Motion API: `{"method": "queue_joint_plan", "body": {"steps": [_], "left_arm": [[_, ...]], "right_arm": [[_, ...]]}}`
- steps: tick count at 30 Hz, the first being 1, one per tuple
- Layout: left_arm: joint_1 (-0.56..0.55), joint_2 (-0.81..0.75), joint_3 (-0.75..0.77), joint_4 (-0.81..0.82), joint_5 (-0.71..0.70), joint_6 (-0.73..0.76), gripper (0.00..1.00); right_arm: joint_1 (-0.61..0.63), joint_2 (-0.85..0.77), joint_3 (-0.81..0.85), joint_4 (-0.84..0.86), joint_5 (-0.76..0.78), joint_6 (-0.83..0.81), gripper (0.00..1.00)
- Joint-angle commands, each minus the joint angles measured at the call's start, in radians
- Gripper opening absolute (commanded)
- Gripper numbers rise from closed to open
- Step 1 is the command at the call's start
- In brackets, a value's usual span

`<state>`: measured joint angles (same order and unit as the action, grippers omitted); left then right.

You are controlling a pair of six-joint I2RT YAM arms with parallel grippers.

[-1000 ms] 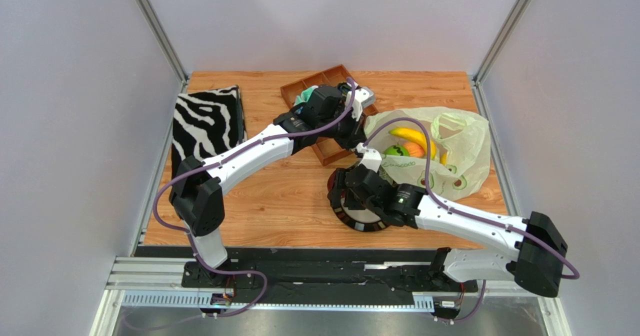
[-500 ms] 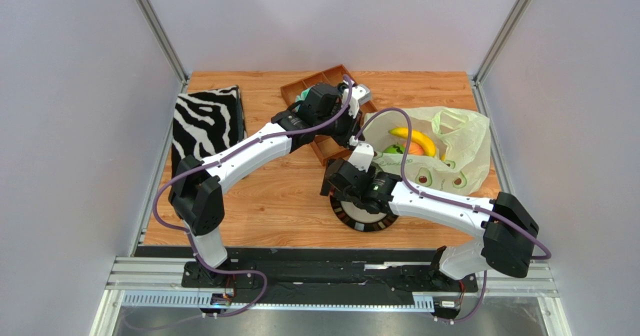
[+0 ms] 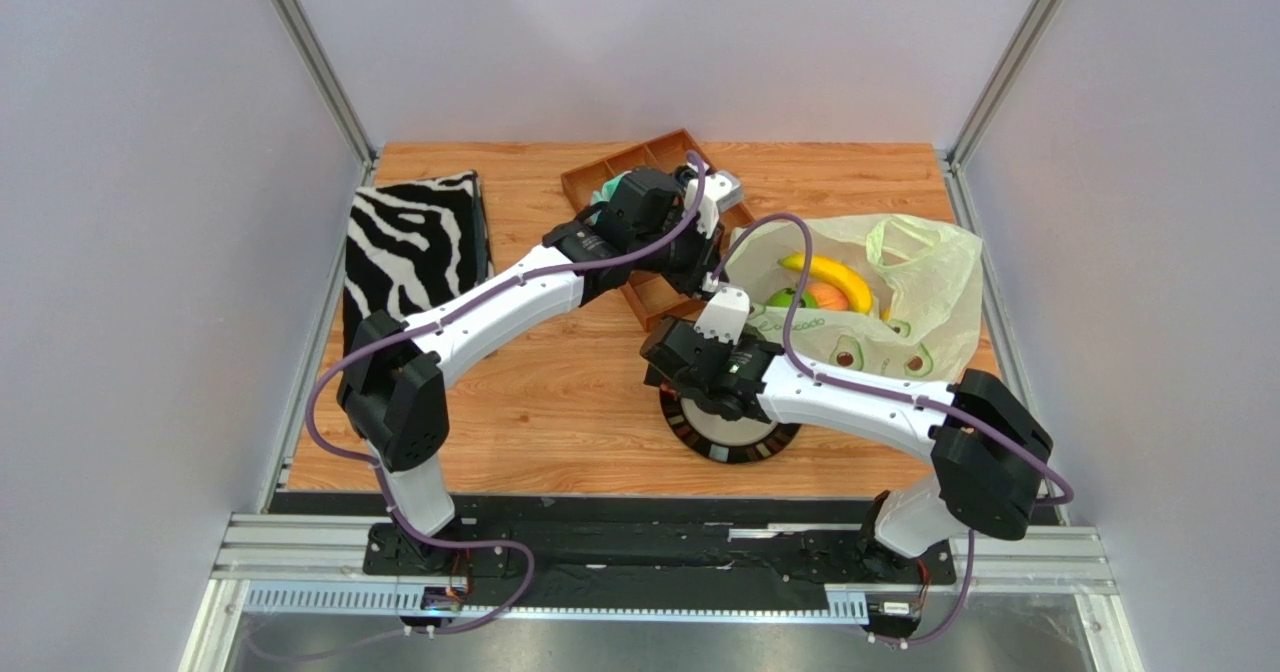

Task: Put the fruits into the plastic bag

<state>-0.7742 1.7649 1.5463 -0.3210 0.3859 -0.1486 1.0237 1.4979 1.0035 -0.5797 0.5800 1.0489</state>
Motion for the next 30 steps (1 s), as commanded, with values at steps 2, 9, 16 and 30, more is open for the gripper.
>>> {"method": "queue_joint_plan", "body": {"steps": [2,9,16,30], "left_arm": [[-0.010,-0.030,0.049,0.028,0.036,-0.008,0.00],[-0.010,-0.030,0.049,0.027,0.036,-0.008,0.00],[-0.011,-0.031,0.049,0.028,0.038,-0.008,0.00],[-0.010,-0.030,0.049,0.030,0.041,-0.011,0.00]], "right_arm": [[-0.010,0.042,0.053,0.023,0.035,0.000,0.89],[-0.016,0.084,0.058,0.046,0.018,0.002,0.89],[-0.024,0.111,0.052,0.057,0.020,0.002,0.87],[-0.020,0.090,0.004,0.070,0.006,-0.015,0.59]]}}
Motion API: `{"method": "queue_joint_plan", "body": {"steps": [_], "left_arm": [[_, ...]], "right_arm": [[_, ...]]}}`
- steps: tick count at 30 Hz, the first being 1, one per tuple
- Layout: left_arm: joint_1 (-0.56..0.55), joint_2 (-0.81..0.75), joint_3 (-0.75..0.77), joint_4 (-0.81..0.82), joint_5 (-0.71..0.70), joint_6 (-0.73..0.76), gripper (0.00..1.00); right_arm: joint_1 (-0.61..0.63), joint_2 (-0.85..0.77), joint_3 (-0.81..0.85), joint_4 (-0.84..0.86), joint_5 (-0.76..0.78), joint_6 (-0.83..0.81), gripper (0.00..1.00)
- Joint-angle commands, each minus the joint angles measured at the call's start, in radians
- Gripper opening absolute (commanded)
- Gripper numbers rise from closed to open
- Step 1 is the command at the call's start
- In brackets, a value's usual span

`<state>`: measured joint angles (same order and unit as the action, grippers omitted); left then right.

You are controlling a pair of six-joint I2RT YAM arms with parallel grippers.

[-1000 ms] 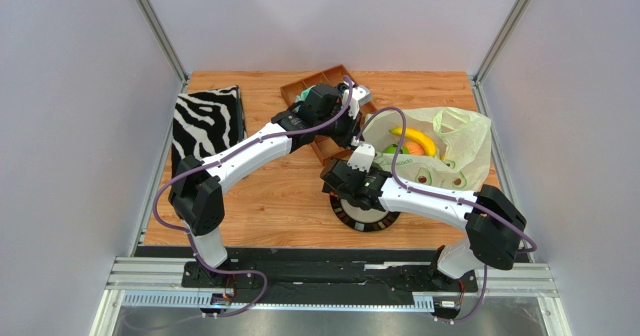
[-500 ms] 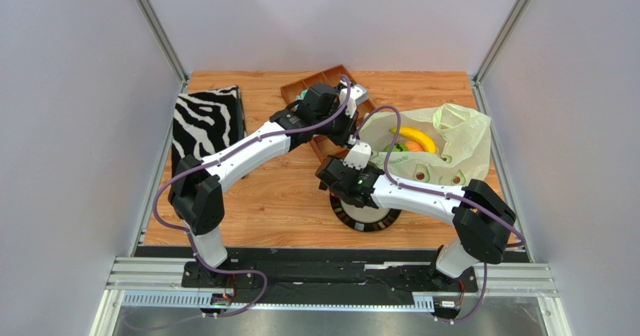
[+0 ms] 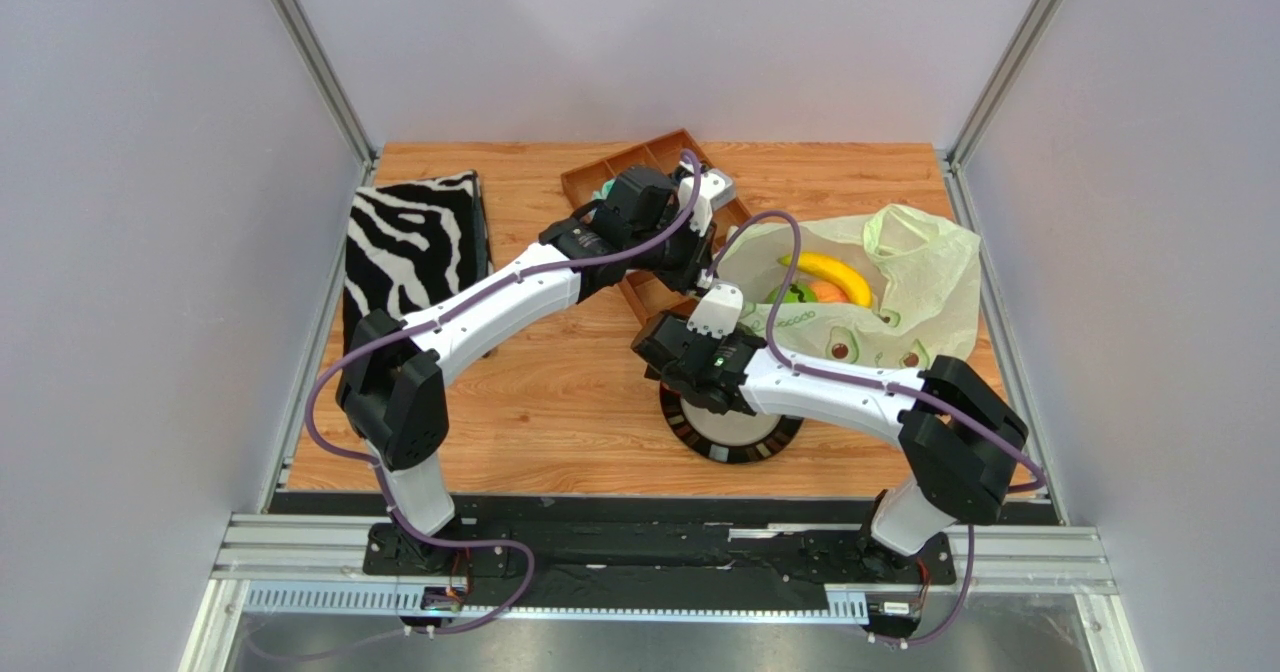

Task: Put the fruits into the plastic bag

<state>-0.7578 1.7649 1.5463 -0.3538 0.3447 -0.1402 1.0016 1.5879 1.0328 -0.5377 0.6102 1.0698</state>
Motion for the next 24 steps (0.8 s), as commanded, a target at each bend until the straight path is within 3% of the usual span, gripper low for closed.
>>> {"method": "queue_joint_plan", "body": {"steps": [1,7,10,17,24], "left_arm": [[-0.026,-0.028,0.051,0.062,0.083,-0.019,0.00],[-0.028,-0.027,0.051,0.062,0.082,-0.018,0.00],[-0.026,-0.025,0.054,0.058,0.076,-0.015,0.00],[-0.014,-0.045,0.047,0.061,0.051,-0.013,0.00],[-0.011,-0.044,0.046,0.059,0.056,-0.015,0.00]], "right_arm": [[0.008,-0.012,-0.027,0.030,-0.021,-0.037,0.54],[0.060,-0.077,-0.031,0.027,-0.006,-0.083,0.42],[0.109,-0.124,-0.042,0.060,-0.012,-0.123,0.41],[0.178,-0.394,-0.236,0.229,-0.053,-0.176,0.40],[0.172,-0.621,-0.238,0.096,0.057,-0.254,0.39]]}}
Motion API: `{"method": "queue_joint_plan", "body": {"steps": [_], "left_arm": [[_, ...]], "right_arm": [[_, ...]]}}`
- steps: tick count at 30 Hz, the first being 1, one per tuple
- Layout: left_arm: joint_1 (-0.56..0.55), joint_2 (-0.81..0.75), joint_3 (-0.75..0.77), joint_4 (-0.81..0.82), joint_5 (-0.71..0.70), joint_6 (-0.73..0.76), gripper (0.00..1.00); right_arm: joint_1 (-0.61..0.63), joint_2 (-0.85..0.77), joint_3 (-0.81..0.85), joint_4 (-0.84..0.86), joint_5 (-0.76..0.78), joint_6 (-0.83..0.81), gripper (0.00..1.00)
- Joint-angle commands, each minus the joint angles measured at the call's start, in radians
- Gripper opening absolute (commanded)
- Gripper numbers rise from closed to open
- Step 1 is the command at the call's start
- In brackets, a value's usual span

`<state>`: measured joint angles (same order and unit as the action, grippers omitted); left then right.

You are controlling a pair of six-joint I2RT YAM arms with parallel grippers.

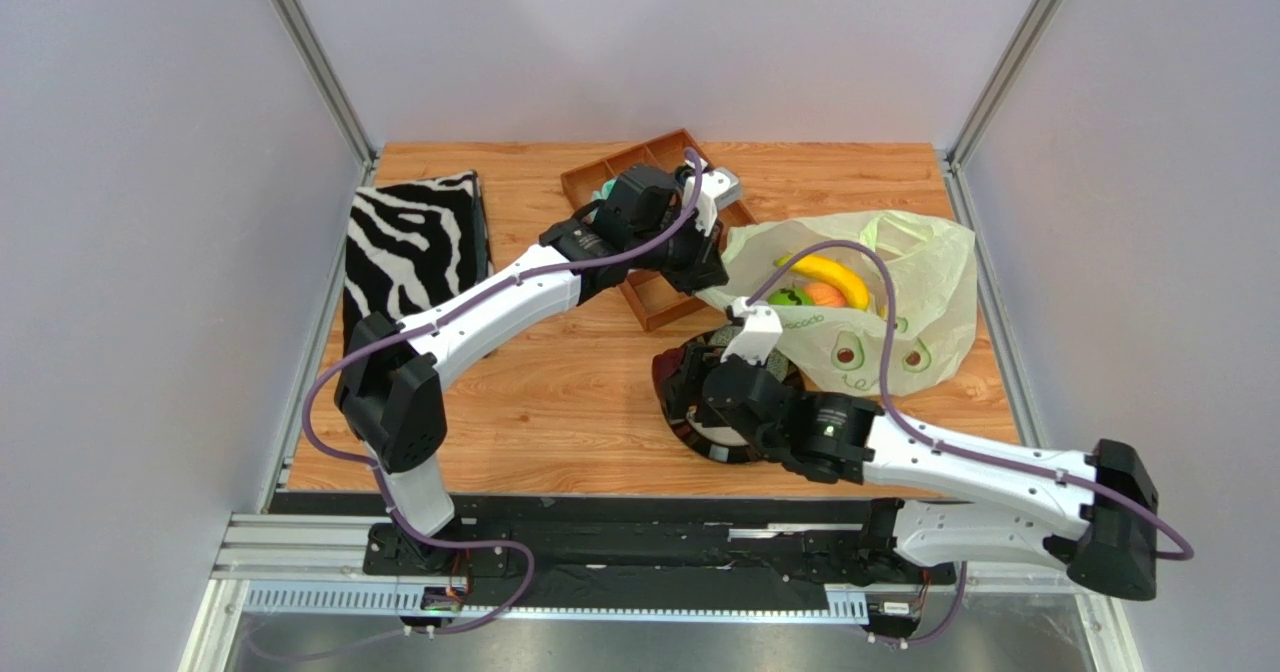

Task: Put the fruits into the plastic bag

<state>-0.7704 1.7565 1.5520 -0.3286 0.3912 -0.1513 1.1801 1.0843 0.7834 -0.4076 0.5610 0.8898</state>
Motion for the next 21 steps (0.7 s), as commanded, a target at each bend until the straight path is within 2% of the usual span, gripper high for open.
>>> {"method": "queue_joint_plan", "body": {"steps": [1,5,7,9,10,11,12,14,15,18,21], "left_arm": [[0.002,-0.035,0.040,0.036,0.009,-0.005,0.00],[0.000,-0.041,0.039,0.039,0.008,-0.002,0.00],[0.002,-0.043,0.037,0.040,0.006,-0.004,0.00],[0.002,-0.042,0.036,0.042,0.008,-0.004,0.00],[0.002,-0.042,0.036,0.042,0.008,-0.002,0.00],[0.002,-0.042,0.036,0.043,0.012,-0.004,0.00],[0.002,-0.042,0.036,0.043,0.014,-0.002,0.00],[0.002,-0.042,0.034,0.046,0.015,-0.002,0.00],[0.000,-0.040,0.034,0.046,0.018,-0.002,0.00],[0.002,-0.040,0.034,0.046,0.020,-0.001,0.00],[0.002,-0.042,0.034,0.046,0.018,0.002,0.00]], "right_arm": [[-0.017,-0.151,0.008,-0.043,0.125,-0.090,0.39],[-0.105,-0.343,-0.029,-0.034,0.157,-0.176,0.39],[-0.210,-0.429,-0.030,-0.040,0.126,-0.228,0.38],[-0.311,-0.467,-0.023,-0.057,0.036,-0.259,0.38],[-0.427,-0.478,-0.012,-0.060,-0.007,-0.284,0.38],[-0.488,-0.484,-0.004,-0.065,-0.101,-0.296,0.38],[-0.596,-0.478,0.005,-0.066,-0.149,-0.305,0.38],[-0.693,-0.430,0.031,-0.063,-0.288,-0.333,0.38],[-0.780,-0.410,0.039,-0.060,-0.335,-0.339,0.38],[-0.910,-0.319,0.050,-0.004,-0.499,-0.339,0.38],[-0.959,-0.235,0.062,0.042,-0.595,-0.322,0.37]]}}
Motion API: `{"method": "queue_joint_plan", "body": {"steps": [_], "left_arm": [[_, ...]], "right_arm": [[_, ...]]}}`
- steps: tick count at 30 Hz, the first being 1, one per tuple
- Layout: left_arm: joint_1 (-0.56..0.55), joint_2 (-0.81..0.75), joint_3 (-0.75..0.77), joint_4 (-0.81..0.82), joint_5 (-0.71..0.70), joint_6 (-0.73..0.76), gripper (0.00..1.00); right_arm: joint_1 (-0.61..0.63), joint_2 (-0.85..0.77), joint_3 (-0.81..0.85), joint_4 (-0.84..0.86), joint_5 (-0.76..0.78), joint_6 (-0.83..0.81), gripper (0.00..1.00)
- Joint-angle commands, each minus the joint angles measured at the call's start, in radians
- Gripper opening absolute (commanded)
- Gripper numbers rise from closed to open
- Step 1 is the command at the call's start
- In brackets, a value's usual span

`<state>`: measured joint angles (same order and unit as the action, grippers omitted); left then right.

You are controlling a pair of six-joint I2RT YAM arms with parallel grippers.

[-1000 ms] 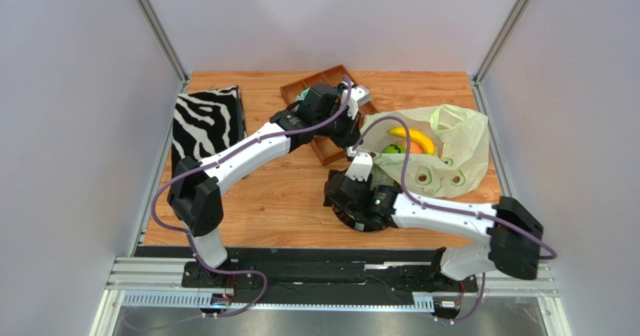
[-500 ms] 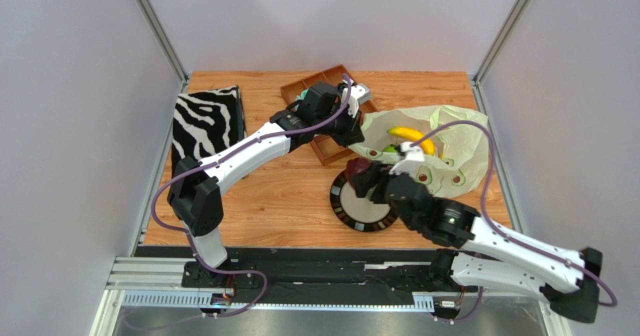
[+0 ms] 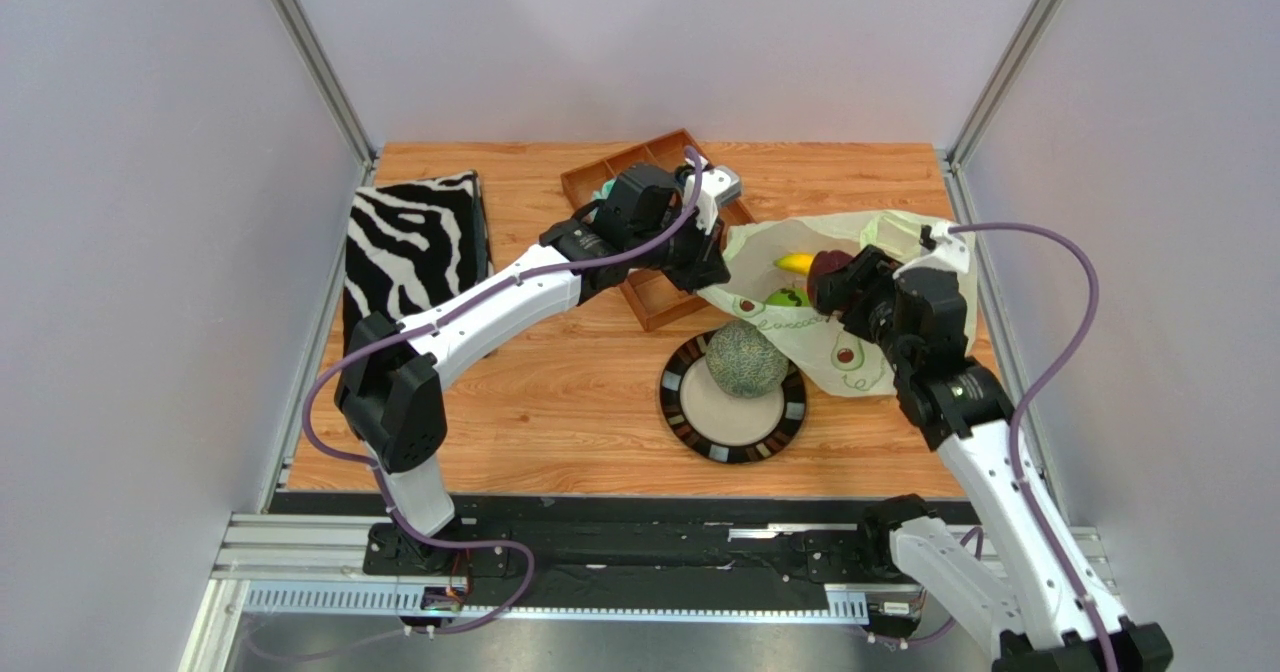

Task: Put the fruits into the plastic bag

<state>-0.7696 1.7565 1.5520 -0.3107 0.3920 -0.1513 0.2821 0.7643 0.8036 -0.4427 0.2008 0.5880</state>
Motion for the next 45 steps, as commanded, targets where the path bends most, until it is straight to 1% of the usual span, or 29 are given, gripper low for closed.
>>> {"method": "queue_joint_plan", "body": {"steps": [1,9,14,18,20,23,29,31,32,33,34,41,45], "left_arm": [[0.001,-0.043,0.034,0.028,0.016,0.002,0.00],[0.001,-0.034,0.034,0.032,0.028,-0.001,0.00],[0.001,-0.032,0.034,0.033,0.036,-0.005,0.00],[0.001,-0.034,0.034,0.033,0.038,-0.005,0.00],[0.001,-0.034,0.034,0.035,0.042,-0.005,0.00],[0.001,-0.032,0.034,0.035,0.042,-0.005,0.00],[0.001,-0.031,0.034,0.033,0.038,-0.002,0.00],[0.001,-0.031,0.034,0.033,0.038,-0.002,0.00],[0.001,-0.029,0.034,0.033,0.039,-0.002,0.00],[0.001,-0.029,0.034,0.033,0.039,-0.002,0.00],[0.001,-0.029,0.034,0.032,0.039,-0.002,0.00],[0.001,-0.026,0.036,0.032,0.041,-0.002,0.00],[0.001,-0.029,0.036,0.032,0.042,-0.002,0.00]], "right_arm": [[-0.061,0.101,0.040,0.090,-0.233,-0.020,0.37],[-0.061,0.237,0.045,0.154,-0.204,-0.031,0.37],[-0.061,0.343,0.089,0.162,-0.202,-0.036,0.37],[-0.054,0.423,0.124,0.110,-0.101,-0.037,0.37],[-0.031,0.455,0.123,0.107,-0.046,-0.048,0.38],[-0.017,0.492,0.131,0.098,-0.014,-0.060,0.40],[-0.012,0.549,0.123,0.105,-0.006,-0.071,0.42],[-0.011,0.555,0.115,0.108,0.000,-0.076,0.45],[-0.011,0.556,0.111,0.110,0.003,-0.077,0.51],[-0.011,0.558,0.108,0.113,0.003,-0.080,0.54],[-0.011,0.560,0.106,0.113,0.003,-0.080,0.61],[-0.011,0.579,0.124,0.096,-0.029,-0.094,0.80],[-0.011,0.581,0.126,0.094,-0.046,-0.096,0.82]]}}
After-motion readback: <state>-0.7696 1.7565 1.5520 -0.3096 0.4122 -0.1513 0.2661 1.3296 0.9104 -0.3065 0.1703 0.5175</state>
